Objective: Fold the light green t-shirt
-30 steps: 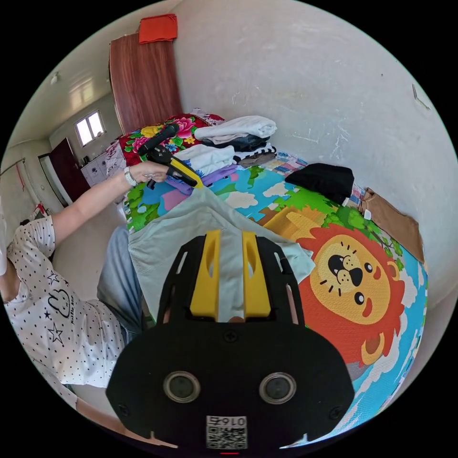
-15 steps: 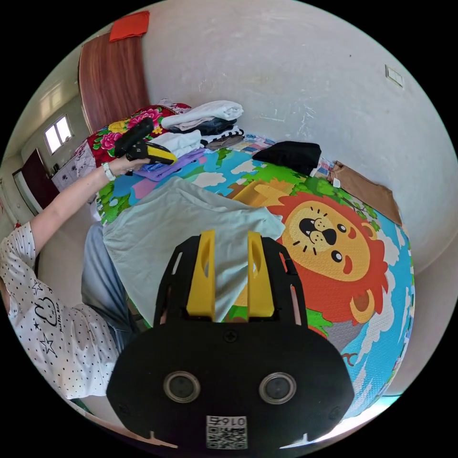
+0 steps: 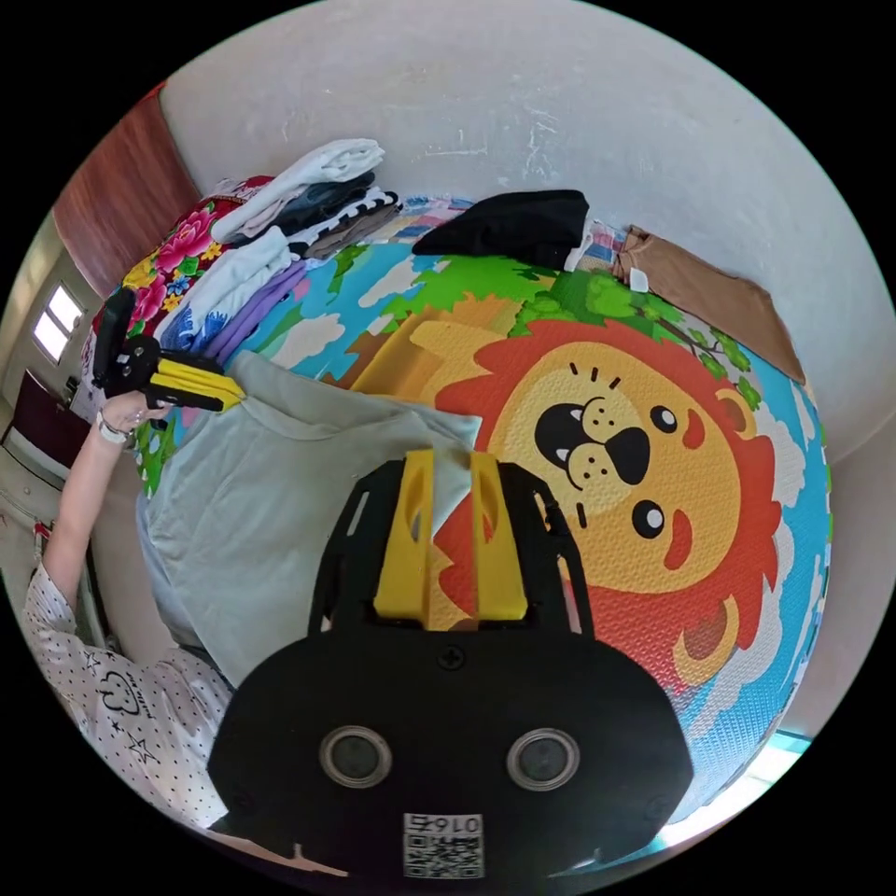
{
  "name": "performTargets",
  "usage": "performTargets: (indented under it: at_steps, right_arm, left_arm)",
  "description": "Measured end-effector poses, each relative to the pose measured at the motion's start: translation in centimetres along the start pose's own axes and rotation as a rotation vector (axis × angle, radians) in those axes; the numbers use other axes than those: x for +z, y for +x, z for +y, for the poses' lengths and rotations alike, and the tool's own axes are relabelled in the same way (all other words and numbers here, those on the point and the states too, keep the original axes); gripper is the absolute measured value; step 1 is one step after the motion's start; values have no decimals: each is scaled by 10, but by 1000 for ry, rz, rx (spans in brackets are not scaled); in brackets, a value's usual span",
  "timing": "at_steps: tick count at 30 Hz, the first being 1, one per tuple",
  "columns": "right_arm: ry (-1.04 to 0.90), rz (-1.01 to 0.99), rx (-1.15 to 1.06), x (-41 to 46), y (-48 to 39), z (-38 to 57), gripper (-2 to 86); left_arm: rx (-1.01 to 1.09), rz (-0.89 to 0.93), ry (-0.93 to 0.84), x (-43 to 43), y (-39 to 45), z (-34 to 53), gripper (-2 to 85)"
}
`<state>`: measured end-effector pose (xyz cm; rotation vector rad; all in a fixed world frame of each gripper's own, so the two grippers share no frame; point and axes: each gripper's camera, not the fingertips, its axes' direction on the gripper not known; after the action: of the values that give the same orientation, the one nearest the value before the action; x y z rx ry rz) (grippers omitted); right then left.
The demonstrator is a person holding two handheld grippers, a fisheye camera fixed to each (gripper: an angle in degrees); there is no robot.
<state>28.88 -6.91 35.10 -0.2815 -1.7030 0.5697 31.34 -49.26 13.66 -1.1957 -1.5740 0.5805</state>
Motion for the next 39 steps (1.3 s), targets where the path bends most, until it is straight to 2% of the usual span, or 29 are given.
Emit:
performTargets:
  at_steps: [7,11,14,19,23,26,30,35,39]
  right_arm:
    - [119,4,-105,-32,-26,2,2]
    - [71,64,-135,-20,-38,-11,2]
    - [2,96,-111,9,-40,-16,4]
    - [18,147,-52,34,-43,-3,23]
    - [110,200,1,17,-45,20,44]
    - [152,135,-125,11,-71,40,20]
    - [80,55,-253,36,-110,48,8]
    - [-38,147,-267,86,-140,56,-2]
    - [11,157,-191,85,-137,70,-4]
  left_arm:
    - [23,-24,113,-30,14,19,-10]
    - [-42,-53,91,-19,14,22,-10]
    - [-89,-64,63,-2,16,26,-10]
    - [-127,-62,83,-1,27,37,-8]
    - [-156,-196,152,-30,45,54,-10]
    - [-81,-185,172,-34,78,58,-10]
    - [-10,-103,130,-11,123,52,-10]
    - [-73,-272,27,20,145,56,-10]
    - [-134,-366,53,7,161,74,-10]
